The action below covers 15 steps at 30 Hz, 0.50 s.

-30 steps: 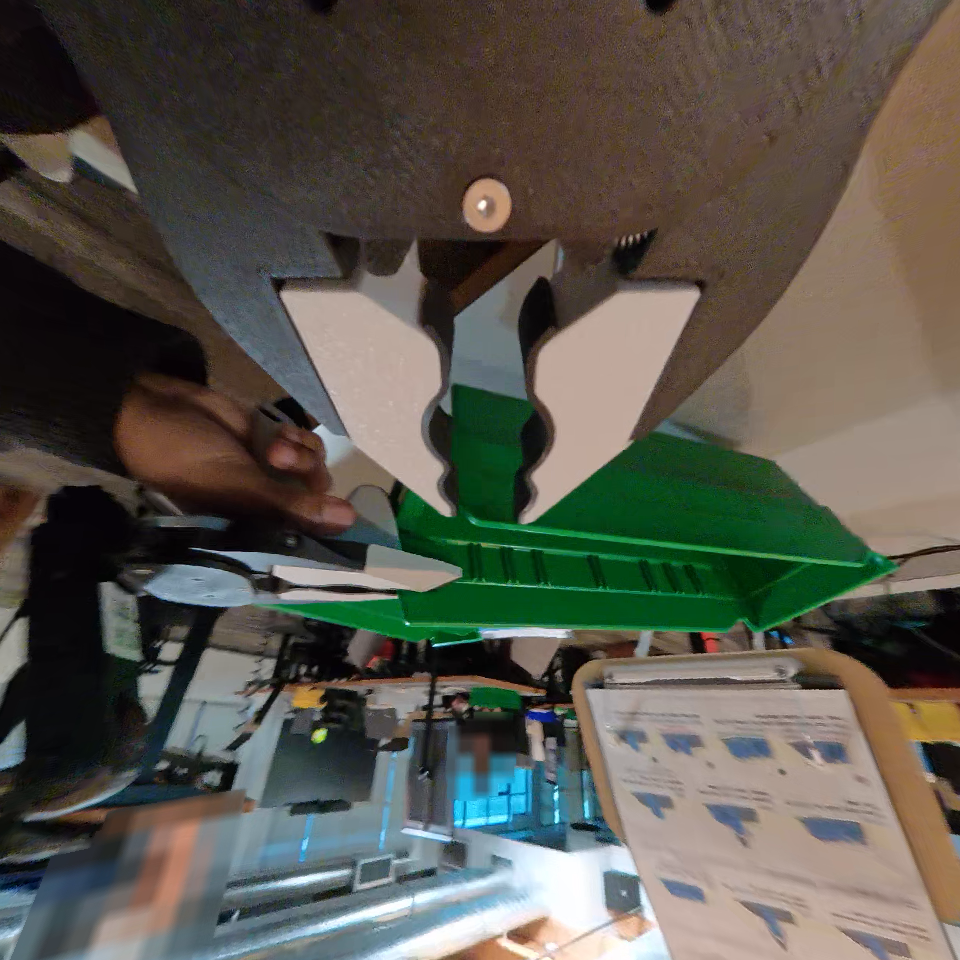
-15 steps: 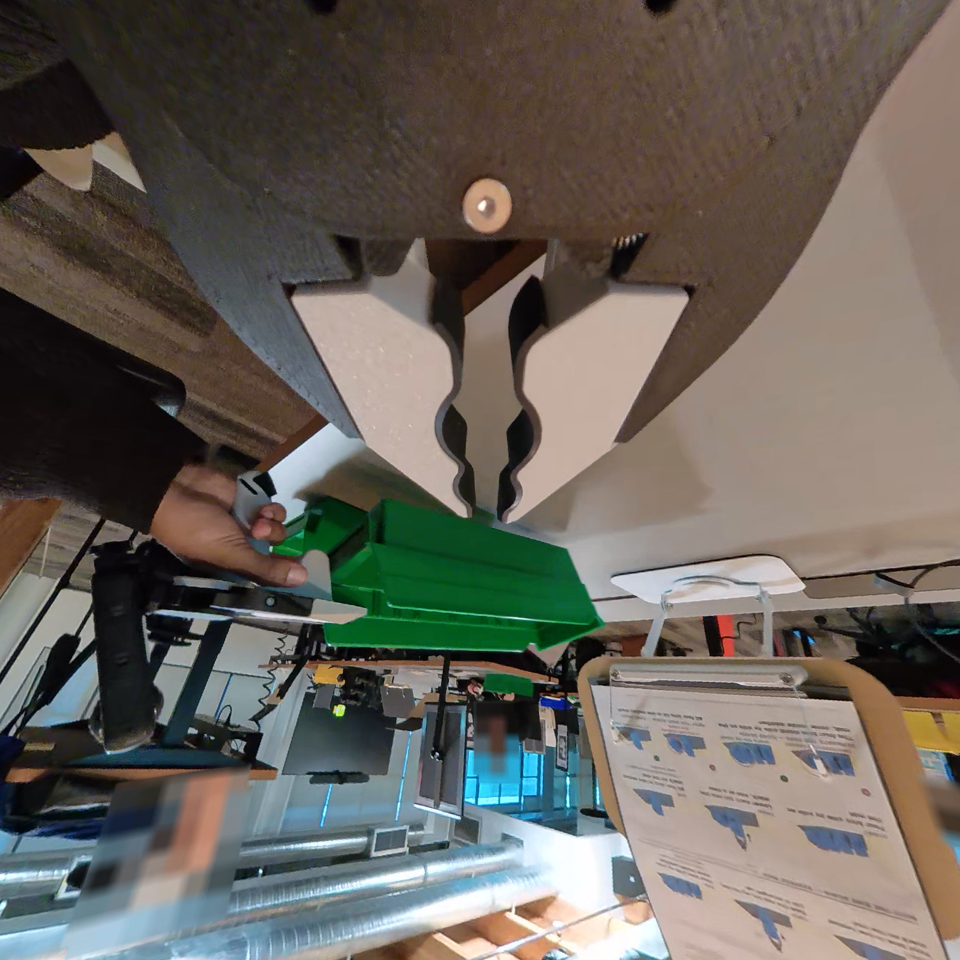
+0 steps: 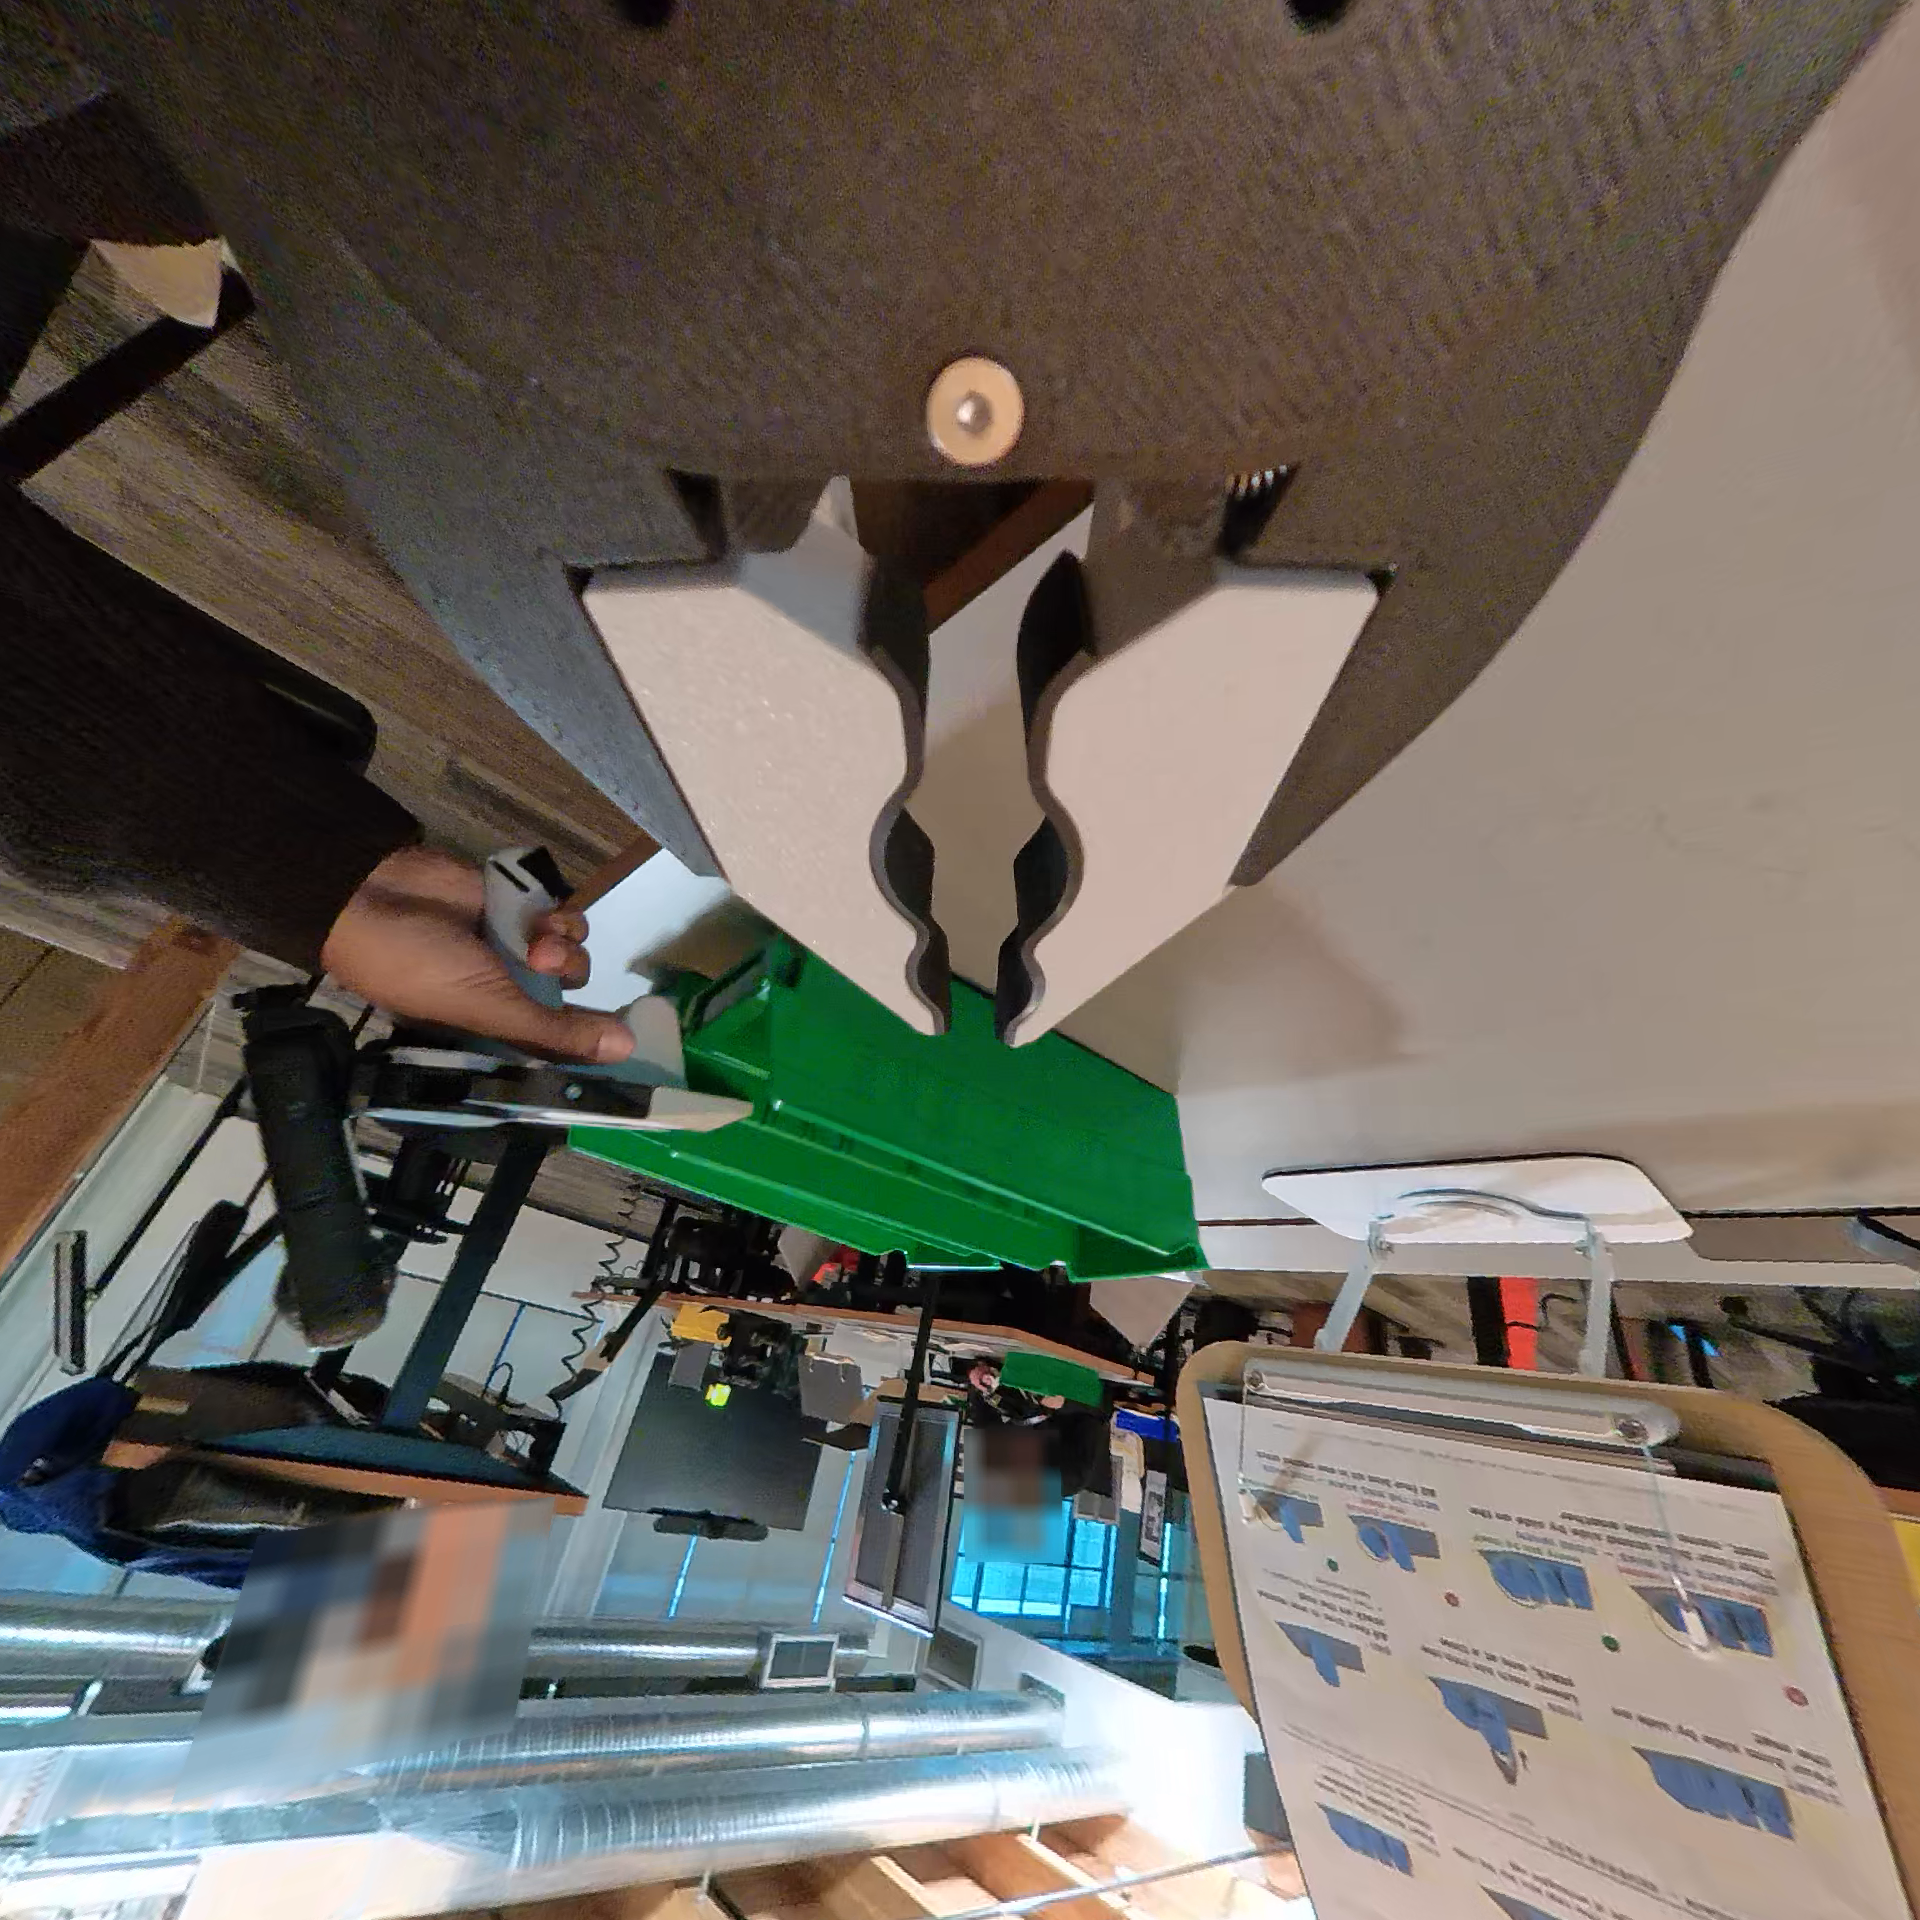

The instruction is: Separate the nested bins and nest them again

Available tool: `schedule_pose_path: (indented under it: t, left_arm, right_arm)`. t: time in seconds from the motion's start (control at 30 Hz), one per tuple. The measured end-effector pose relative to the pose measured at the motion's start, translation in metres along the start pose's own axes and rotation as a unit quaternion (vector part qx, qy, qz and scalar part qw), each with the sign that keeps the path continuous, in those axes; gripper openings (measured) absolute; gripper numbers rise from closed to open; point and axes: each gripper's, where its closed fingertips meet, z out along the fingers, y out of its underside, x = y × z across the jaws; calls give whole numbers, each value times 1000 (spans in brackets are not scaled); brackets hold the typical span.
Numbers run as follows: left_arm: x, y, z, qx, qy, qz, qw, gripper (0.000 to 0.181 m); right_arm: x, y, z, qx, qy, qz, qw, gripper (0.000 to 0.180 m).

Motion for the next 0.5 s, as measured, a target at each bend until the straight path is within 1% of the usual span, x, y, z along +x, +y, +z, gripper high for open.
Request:
schedule_pose_path:
  t: [0.13,0.23,0.5]
  left_arm:
    - [4,2,2,-4,7,1,1000,5]
    - [4,0,1,-1,3,3,1000,6]
    - [1,1,1,-1,-3,3,1000,8]
  right_arm:
    - [-3,7,2,-17,11,-30,999,2]
    - [-4,15,3,-38,10,-28,999,2]
    - [-4,15,2,-42,0,-13,999,2]
